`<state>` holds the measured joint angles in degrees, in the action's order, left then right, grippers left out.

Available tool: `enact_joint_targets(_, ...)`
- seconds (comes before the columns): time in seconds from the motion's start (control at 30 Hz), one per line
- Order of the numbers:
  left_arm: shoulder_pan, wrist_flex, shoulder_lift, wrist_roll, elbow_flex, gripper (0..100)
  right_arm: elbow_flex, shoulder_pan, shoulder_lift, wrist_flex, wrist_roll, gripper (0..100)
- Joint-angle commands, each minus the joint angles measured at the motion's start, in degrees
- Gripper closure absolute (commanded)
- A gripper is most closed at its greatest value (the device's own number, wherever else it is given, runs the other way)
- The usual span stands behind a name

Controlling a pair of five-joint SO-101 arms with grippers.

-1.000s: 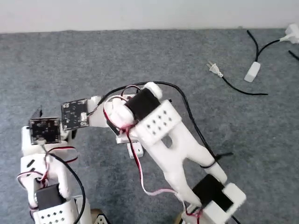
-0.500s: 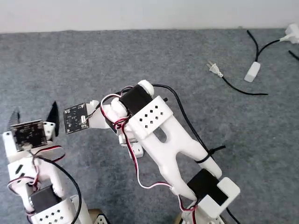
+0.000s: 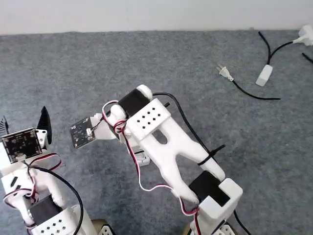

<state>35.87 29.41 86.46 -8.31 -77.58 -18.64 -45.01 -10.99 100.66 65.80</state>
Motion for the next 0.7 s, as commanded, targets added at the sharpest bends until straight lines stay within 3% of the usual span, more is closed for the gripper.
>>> enact_joint_targets(0.0,0.3,-1.8,0.3,0.5,1.7,67,-0.1,1.7,0.2,2.4,3.1,99.1)
enact_joint_targets(0.27,0.2,-1.8,0.3,0.5,1.7,67,2.3,5.7,0.2,0.5,8.3,99.1)
enact_joint_targets(0.67,0.1,-1.8,0.3,0.4,1.6,67,2.5,6.2,-3.5,-9.3,5.3,99.1)
